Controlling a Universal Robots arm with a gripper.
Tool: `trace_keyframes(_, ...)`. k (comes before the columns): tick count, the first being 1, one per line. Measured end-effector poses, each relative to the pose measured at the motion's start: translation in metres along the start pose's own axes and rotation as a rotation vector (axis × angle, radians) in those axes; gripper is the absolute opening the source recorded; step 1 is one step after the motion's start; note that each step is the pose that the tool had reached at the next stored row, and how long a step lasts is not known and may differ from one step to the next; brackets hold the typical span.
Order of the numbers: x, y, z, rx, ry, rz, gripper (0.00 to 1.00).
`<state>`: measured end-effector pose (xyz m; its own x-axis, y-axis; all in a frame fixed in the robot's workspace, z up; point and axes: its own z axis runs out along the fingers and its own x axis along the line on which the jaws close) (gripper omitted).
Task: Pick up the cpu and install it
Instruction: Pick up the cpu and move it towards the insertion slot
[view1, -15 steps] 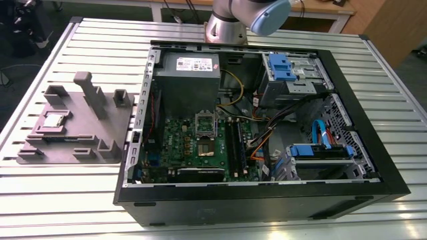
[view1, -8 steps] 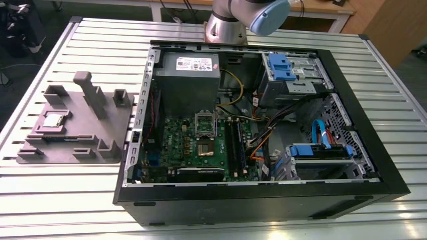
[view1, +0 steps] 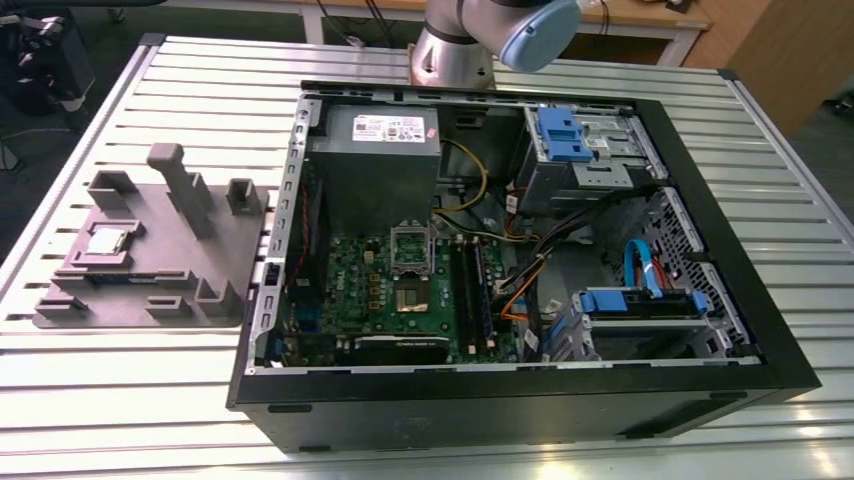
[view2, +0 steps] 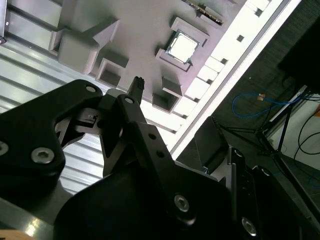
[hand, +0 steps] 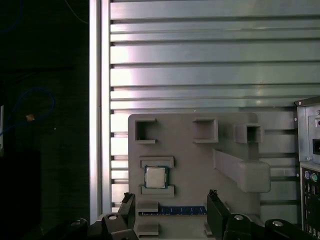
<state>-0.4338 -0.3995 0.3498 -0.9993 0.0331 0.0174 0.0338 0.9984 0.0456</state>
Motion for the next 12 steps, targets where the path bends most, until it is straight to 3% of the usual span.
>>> trace_keyframes(12,0.0017,-0.0015,0.0026,0.0001,0.0011,-0.011,0.67)
